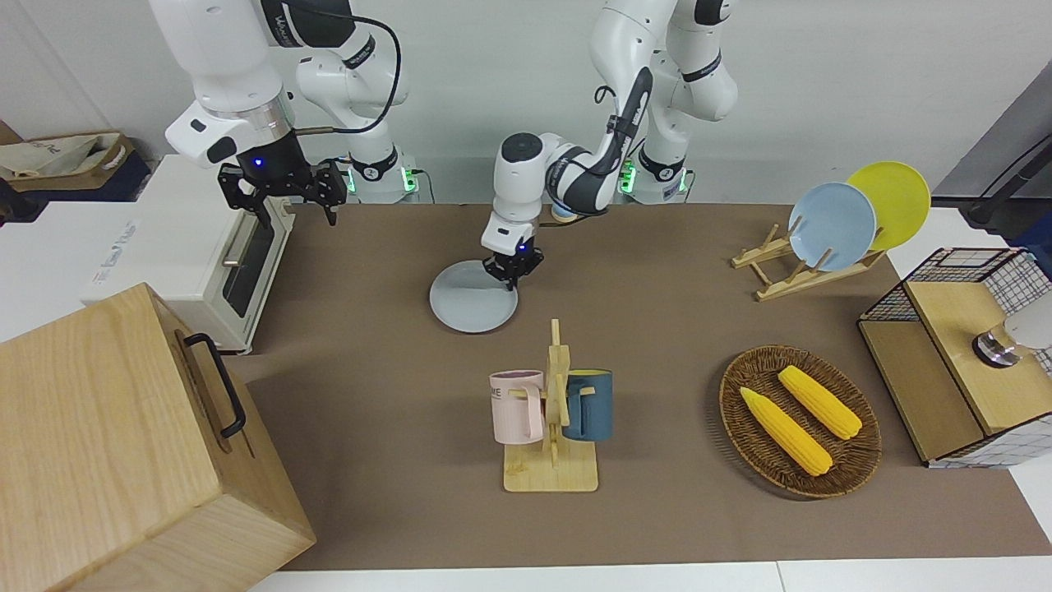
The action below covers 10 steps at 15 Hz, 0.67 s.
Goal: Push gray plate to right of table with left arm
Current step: 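Push the gray plate across the table toward the toaster oven with the left gripper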
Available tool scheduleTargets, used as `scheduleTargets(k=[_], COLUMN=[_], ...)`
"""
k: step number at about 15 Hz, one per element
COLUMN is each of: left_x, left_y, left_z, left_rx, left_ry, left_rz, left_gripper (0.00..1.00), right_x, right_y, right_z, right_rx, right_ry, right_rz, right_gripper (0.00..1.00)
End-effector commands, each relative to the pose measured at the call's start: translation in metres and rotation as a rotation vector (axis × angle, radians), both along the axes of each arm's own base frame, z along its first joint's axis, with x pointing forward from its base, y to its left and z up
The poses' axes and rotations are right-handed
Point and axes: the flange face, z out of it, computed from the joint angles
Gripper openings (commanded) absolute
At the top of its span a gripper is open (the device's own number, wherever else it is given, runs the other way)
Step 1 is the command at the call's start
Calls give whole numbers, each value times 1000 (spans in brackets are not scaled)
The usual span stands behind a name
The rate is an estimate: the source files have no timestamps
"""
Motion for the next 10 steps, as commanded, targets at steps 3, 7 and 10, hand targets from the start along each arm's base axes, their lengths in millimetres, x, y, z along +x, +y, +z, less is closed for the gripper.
scheduleTargets(k=[3,7,10], left_x=[-21,-37,-37], left_y=[-58,-73,-74], left_z=[-26,-32,-33], left_rx=[16,17,15], left_ry=[25,32,31], left_rz=[16,7,7], left_gripper=[0,0,0], right_x=[-3,-3,-3], right_y=[0,0,0], right_z=[3,3,3], right_rx=[6,6,6], right_ry=[4,4,4], right_rz=[-4,-4,-4], right_gripper=[983,983,983])
